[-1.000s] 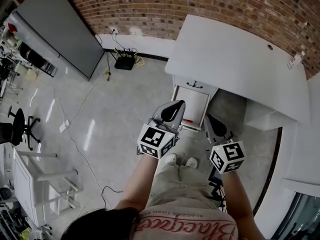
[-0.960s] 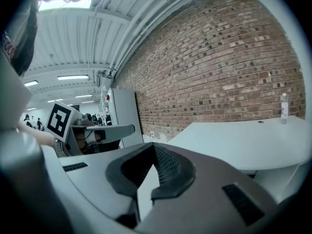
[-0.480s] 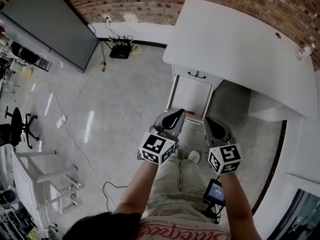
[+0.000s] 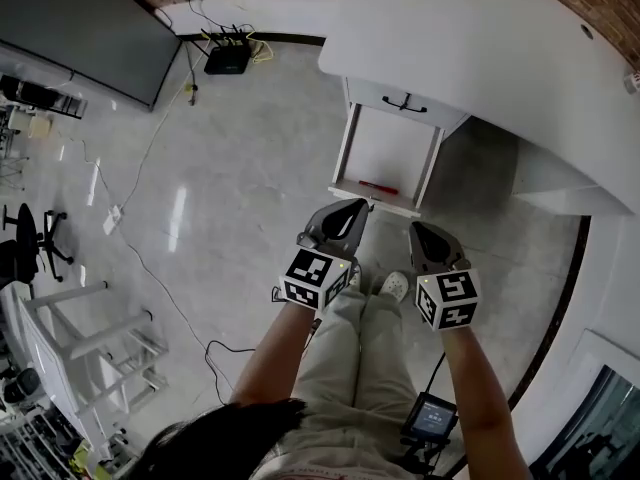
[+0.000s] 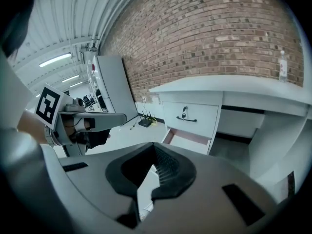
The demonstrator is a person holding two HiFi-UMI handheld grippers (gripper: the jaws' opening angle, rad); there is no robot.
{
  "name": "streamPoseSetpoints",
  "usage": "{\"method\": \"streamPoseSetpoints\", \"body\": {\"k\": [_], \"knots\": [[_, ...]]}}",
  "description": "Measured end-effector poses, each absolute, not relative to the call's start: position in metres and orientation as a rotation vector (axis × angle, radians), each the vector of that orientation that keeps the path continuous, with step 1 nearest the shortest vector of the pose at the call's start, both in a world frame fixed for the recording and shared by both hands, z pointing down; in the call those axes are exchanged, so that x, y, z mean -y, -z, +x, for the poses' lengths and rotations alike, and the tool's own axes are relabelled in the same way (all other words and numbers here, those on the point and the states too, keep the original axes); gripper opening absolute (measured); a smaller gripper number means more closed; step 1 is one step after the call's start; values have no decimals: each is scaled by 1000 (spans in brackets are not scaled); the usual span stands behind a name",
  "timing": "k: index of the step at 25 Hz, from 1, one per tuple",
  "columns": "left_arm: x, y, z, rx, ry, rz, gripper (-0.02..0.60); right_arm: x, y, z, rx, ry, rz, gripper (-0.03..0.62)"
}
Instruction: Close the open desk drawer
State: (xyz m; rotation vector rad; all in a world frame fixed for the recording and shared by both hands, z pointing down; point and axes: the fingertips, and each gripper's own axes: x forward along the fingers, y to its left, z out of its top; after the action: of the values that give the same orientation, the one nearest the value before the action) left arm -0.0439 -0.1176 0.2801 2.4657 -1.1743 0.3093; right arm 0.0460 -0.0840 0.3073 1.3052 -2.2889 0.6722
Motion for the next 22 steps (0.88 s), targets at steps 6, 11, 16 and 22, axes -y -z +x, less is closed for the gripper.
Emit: {"method": "streamPoseSetpoints", "body": {"k": [6, 11, 16, 22], "knots": [[116, -358, -44, 1127, -406, 2420, 6, 83, -385, 42, 2216, -806, 1334, 11], [110, -412, -44, 1101, -477, 2382, 6, 72, -440, 44, 2151, -939, 1378, 11], [114, -467, -49, 1096, -533, 2336, 6, 72, -493, 46, 2099, -994, 1400, 11], [102, -538, -56, 1080, -601, 2256, 6, 72, -562, 49, 2034, -1044, 1408, 11]]}}
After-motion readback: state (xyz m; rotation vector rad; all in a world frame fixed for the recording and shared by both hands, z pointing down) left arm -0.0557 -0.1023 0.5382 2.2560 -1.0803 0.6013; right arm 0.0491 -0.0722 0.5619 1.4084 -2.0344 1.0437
